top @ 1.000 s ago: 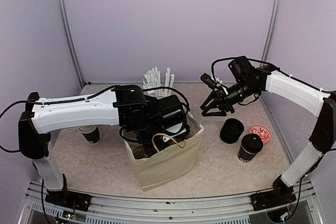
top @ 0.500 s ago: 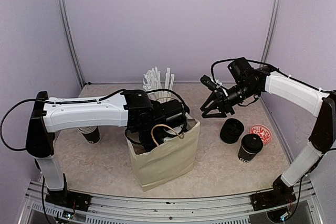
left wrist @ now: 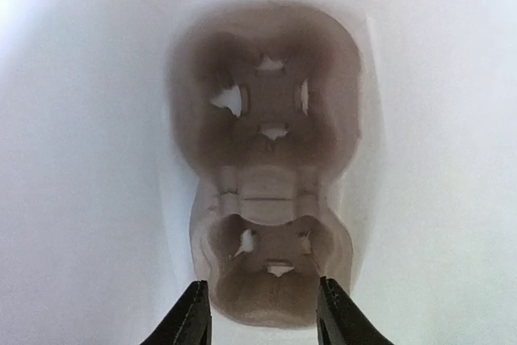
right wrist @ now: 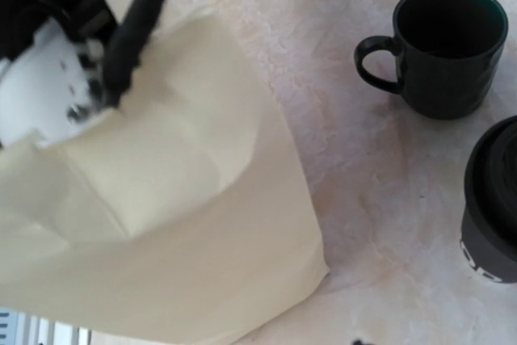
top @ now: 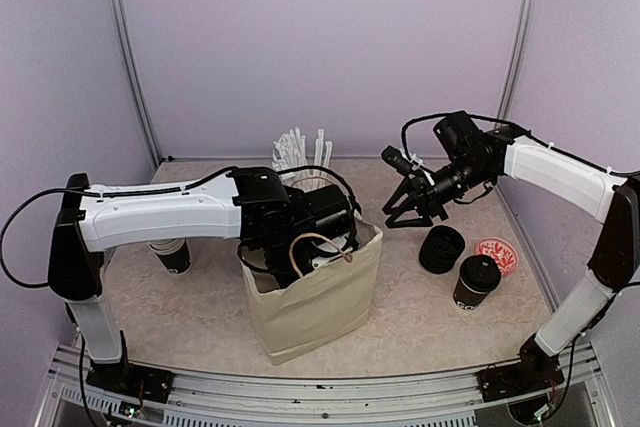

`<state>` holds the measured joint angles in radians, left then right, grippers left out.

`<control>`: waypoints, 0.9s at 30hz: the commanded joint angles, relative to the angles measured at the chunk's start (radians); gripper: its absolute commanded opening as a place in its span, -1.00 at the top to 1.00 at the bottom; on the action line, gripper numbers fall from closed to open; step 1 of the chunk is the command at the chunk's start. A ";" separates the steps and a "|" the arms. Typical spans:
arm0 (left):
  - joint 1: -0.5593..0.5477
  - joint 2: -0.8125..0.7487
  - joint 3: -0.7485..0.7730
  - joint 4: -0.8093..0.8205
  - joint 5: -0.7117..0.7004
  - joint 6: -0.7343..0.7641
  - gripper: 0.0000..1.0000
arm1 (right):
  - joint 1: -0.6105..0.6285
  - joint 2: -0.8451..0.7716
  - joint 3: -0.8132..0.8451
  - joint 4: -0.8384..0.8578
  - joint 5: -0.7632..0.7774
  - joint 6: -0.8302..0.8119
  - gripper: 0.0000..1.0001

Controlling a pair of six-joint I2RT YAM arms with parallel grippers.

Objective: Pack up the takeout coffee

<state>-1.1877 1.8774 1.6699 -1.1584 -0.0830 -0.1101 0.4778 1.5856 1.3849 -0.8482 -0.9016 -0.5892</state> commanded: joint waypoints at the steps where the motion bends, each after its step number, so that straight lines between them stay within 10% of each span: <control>1: -0.005 -0.054 0.055 -0.003 -0.015 -0.017 0.10 | 0.007 -0.015 0.028 -0.037 0.015 -0.020 0.03; 10: -0.016 -0.065 0.143 -0.009 -0.060 0.007 0.07 | -0.005 -0.034 0.057 -0.056 0.053 -0.015 -0.02; 14: -0.018 -0.068 0.231 -0.008 -0.105 0.021 0.07 | -0.041 -0.085 0.065 0.059 0.128 0.100 -0.98; 27: -0.068 -0.132 0.435 0.003 -0.188 0.079 0.05 | -0.044 -0.177 0.005 0.256 0.418 0.270 -0.99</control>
<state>-1.2236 1.7958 2.0586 -1.1595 -0.2230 -0.0540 0.4419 1.4254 1.4101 -0.6422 -0.5423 -0.3489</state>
